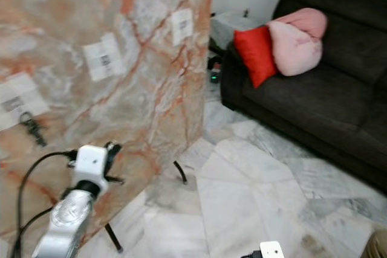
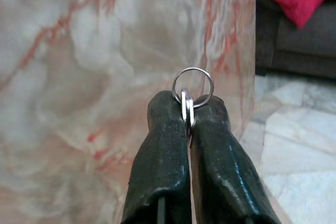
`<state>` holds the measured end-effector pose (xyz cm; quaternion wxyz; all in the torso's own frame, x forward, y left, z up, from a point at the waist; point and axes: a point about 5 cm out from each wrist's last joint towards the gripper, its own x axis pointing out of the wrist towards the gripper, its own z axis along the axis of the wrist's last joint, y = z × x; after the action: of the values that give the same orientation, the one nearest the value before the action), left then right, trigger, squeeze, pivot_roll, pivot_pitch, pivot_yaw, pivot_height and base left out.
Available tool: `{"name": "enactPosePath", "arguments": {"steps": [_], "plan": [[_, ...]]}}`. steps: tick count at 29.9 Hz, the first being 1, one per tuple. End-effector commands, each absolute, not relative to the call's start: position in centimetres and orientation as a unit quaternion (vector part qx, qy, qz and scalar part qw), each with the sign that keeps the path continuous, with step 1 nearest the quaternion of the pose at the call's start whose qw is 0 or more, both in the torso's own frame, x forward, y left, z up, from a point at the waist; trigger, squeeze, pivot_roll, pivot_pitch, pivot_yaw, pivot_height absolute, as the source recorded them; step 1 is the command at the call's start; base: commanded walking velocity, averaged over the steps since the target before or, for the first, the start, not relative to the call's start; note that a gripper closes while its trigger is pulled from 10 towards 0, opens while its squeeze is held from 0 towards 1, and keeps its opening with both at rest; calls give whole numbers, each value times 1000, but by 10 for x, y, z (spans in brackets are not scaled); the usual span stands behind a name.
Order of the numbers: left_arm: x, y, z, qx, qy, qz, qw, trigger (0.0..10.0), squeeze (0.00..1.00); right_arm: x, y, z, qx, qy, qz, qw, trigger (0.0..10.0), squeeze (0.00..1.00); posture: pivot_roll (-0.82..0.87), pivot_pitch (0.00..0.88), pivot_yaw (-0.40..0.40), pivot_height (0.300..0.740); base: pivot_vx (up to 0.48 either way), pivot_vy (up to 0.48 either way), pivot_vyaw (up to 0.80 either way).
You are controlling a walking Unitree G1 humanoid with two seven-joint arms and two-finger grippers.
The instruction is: Hang keys on a hook
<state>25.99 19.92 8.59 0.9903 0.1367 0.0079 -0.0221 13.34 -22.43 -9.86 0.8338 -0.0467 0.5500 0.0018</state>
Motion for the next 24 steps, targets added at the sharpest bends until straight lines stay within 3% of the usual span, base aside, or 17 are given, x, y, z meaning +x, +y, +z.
{"name": "enactPosePath", "arguments": {"steps": [1, 8, 17, 24], "plan": [[257, 198, 90, 141, -8, -31, 990, 10000, 0, 133, -226, -98, -49, 550, 2, 834, 10000, 0, 45, 0, -100, 740, 0, 0, -769], [250, 194, 88, 133, -10, -34, 990, 10000, 0, 133, -224, -99, -58, 552, 11, 832, 10000, 0, 62, 0, -109, 740, 0, 0, -739], [265, 187, 97, 116, -28, -29, 992, 10000, 0, 134, -223, -99, -55, 551, 10, 833, 10000, 0, 49, 0, -105, 740, 0, 0, -718], [276, 182, 108, 116, -41, -20, 992, 10000, 0, 136, -224, -98, -52, 545, 8, 837, 10000, 0, 49, 0, -112, 740, 0, 0, -63]]}}
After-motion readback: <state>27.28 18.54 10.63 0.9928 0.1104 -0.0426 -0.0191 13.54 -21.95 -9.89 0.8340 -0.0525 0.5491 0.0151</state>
